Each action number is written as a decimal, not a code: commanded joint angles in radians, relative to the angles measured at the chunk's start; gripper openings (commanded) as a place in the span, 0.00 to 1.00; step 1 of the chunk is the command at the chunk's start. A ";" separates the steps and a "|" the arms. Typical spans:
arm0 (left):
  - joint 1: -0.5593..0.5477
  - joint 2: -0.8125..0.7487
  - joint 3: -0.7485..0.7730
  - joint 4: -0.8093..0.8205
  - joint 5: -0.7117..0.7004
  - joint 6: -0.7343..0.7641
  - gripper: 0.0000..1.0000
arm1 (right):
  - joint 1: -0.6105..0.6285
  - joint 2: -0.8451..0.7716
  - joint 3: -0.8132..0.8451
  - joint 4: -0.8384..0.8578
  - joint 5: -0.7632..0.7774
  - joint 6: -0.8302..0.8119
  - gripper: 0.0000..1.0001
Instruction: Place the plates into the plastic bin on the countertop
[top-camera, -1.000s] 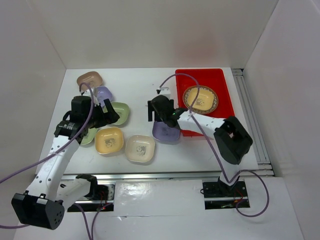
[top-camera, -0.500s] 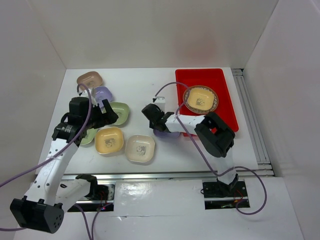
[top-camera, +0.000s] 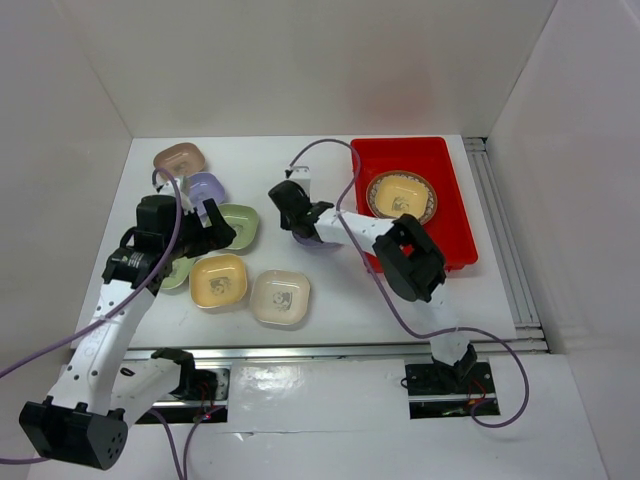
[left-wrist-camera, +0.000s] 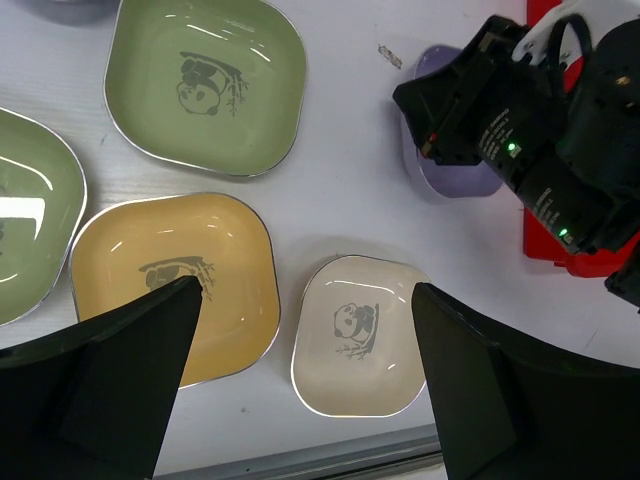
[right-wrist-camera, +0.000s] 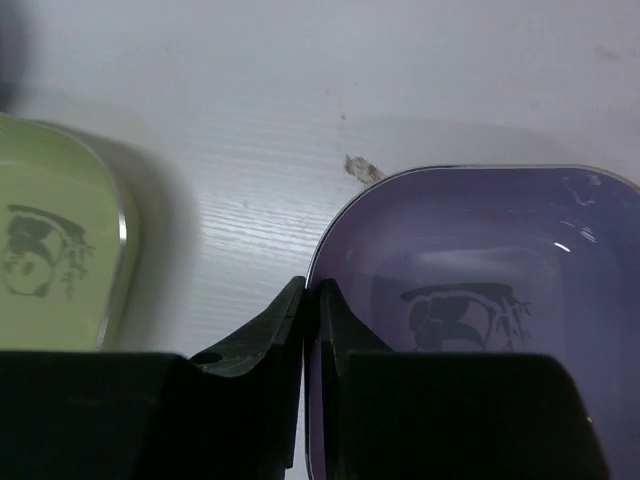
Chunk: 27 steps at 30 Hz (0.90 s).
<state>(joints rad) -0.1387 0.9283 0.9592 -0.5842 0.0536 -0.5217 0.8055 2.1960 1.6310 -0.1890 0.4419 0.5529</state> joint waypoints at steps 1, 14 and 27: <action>0.007 -0.022 0.015 0.012 -0.006 0.022 1.00 | -0.009 -0.068 0.078 0.008 -0.063 -0.062 0.00; 0.007 -0.022 0.015 0.012 0.014 0.022 1.00 | -0.225 -0.406 0.044 -0.079 -0.080 -0.280 0.00; 0.007 -0.031 0.006 0.012 0.023 0.031 1.00 | -0.450 -0.418 -0.033 -0.102 0.015 -0.292 0.00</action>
<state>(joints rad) -0.1387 0.9245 0.9592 -0.5842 0.0597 -0.5190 0.3653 1.7500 1.6077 -0.2722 0.3965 0.2741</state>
